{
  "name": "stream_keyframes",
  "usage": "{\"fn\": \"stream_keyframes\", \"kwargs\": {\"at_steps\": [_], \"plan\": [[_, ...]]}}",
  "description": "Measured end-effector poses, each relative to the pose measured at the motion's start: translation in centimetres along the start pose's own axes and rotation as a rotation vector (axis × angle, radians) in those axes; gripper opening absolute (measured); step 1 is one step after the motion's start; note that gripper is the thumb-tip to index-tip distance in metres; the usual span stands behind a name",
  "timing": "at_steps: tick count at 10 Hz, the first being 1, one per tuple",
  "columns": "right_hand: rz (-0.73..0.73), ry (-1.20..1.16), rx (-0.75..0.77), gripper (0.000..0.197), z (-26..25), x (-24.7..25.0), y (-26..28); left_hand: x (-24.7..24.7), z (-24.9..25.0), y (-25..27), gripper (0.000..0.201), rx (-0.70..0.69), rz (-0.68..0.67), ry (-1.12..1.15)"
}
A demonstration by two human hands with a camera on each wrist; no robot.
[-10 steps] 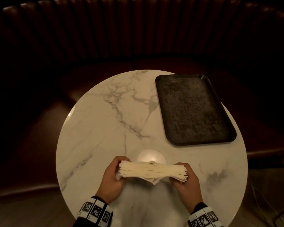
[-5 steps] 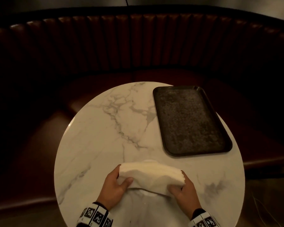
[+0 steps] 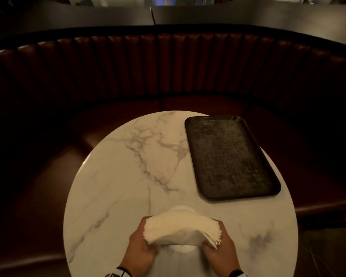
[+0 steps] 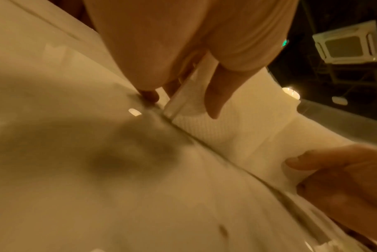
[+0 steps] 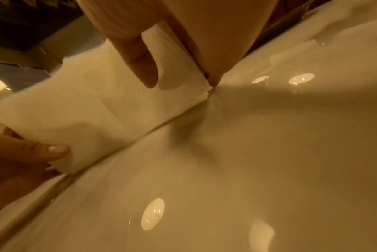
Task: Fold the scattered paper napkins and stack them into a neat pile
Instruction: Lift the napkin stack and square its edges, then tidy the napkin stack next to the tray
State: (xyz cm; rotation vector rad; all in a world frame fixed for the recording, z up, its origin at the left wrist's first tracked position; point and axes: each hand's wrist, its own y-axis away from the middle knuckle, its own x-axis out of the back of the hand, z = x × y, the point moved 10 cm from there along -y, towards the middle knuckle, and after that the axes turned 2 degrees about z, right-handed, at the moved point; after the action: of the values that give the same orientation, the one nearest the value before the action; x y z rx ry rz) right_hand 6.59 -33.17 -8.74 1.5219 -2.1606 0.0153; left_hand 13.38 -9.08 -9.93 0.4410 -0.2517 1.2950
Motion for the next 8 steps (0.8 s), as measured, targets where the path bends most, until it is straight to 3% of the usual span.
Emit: {"fn": "stream_keyframes", "kwargs": {"at_steps": [1,3,4,5,6,7,8], "plan": [[-0.003,-0.015,-0.009,0.05,-0.1,-0.4,0.2,-0.4,0.7,0.4,0.074,0.029,-0.092,0.013],[-0.055,-0.036,0.026,0.036,-0.6,2.7,-0.9,0.4,1.2,-0.3,0.062,0.054,-0.067,0.161],[-0.127,-0.073,0.032,0.032,-2.6,5.5,-1.6,-1.2,2.9,-0.4,0.061,0.102,-0.184,0.325],[-0.131,-0.103,0.042,0.045,-6.0,9.4,-2.6,-3.1,6.1,-0.3,0.08,0.116,-0.318,0.381],[-0.217,-0.091,0.111,0.027,-11.3,12.2,-3.8,-3.8,10.8,-1.5,0.117,0.037,-0.333,0.249],[-0.389,0.098,0.27,0.023,-17.3,13.0,-4.7,-4.5,17.9,-3.0,0.127,-0.184,-0.315,0.054],[-0.553,0.27,0.42,0.021,-22.1,12.9,-4.8,-6.9,24.5,-3.4,0.114,-0.327,-0.375,0.014]]}}
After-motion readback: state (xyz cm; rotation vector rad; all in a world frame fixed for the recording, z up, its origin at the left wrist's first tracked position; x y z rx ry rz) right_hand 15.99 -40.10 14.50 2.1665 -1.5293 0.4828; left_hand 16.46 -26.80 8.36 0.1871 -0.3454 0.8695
